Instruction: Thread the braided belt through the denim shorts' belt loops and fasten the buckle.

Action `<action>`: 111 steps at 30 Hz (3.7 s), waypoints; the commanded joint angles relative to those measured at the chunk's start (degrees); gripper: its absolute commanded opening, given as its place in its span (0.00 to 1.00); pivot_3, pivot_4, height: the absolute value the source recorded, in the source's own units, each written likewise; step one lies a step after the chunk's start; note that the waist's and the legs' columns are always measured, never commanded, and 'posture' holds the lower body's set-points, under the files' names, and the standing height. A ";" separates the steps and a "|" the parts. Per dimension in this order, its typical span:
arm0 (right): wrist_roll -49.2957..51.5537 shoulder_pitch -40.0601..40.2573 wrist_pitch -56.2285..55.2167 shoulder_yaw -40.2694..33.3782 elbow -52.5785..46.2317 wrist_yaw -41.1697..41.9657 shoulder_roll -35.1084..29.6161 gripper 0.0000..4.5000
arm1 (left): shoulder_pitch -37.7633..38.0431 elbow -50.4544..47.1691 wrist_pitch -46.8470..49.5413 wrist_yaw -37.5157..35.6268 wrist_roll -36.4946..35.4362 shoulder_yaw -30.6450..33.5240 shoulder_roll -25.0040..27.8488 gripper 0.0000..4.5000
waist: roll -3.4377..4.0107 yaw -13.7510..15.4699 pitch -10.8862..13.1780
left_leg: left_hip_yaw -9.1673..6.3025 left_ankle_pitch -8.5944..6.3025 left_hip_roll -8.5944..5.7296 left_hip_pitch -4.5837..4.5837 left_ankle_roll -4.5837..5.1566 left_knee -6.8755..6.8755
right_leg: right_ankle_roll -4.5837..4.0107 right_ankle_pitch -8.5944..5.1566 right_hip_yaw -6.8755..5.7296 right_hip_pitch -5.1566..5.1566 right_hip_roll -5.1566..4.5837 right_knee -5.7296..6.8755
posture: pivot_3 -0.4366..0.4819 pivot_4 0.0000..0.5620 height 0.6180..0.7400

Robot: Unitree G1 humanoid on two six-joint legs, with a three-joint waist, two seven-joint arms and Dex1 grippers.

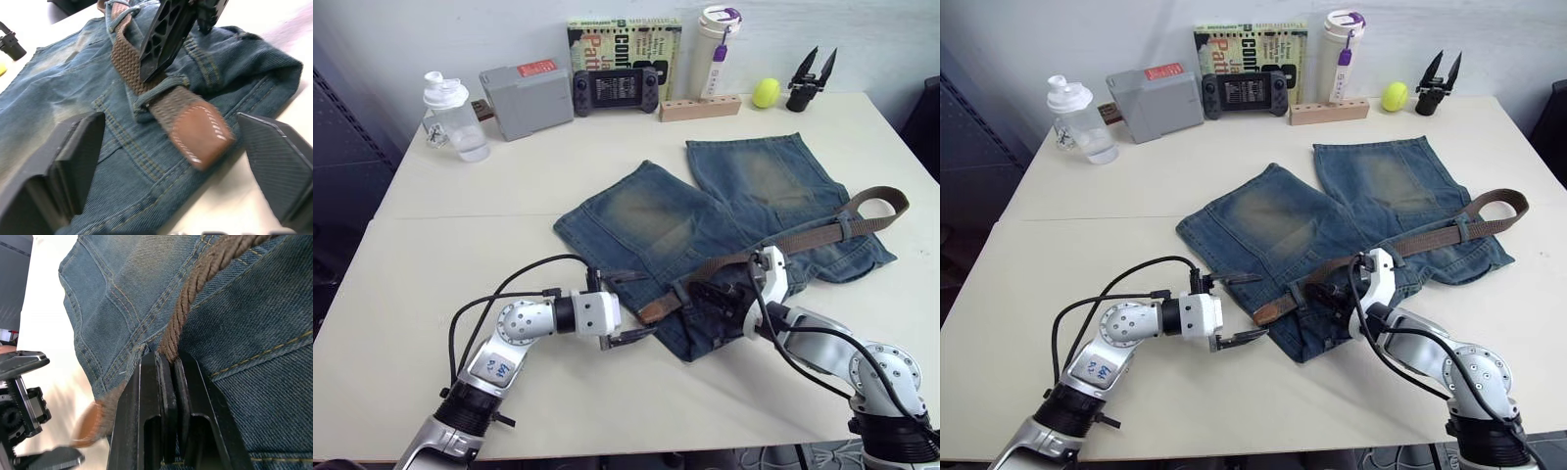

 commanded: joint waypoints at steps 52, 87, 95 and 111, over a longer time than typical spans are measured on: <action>-2.07 3.35 1.09 -8.74 -11.22 18.70 -16.90 0.99 | -2.62 4.81 -15.28 5.01 9.47 0.27 4.20 0.00 | 0.03 0.10 0.01 | -0.04 -0.01 0.07 -0.02 0.02 0.02 | 0.00 0.00 0.00 -0.02 -0.05 0.00 | 0.48 0.27 0.85; -48.16 10.03 3.53 4.77 -10.02 34.76 -11.39 0.01 | 25.11 48.75 -56.16 15.57 14.29 23.72 39.28 0.00 | -0.59 -1.75 -0.59 | -0.11 -0.47 0.74 1.02 -0.17 -0.28 | -0.47 -0.28 -0.09 0.40 0.07 0.06 | 0.48 0.27 0.85; -49.33 8.28 4.52 5.52 -9.05 35.59 -9.89 0.00 | 18.84 57.89 -61.09 20.82 12.39 19.35 40.91 0.21 | -0.34 -1.73 -0.94 | 0.87 -0.47 0.78 1.93 -0.13 -1.13 | -0.61 -0.36 -0.12 0.46 -0.08 0.28 | 0.48 0.27 0.85; -46.27 4.66 4.37 -2.61 -8.35 42.90 -11.68 0.69 | 14.82 -15.07 13.42 0.16 -49.95 15.83 40.18 0.98 | -0.63 -1.42 -0.64 | 1.04 -0.64 0.66 1.82 -0.11 -1.03 | -0.42 -0.25 0.00 0.41 -0.12 0.01 | 0.48 0.27 0.85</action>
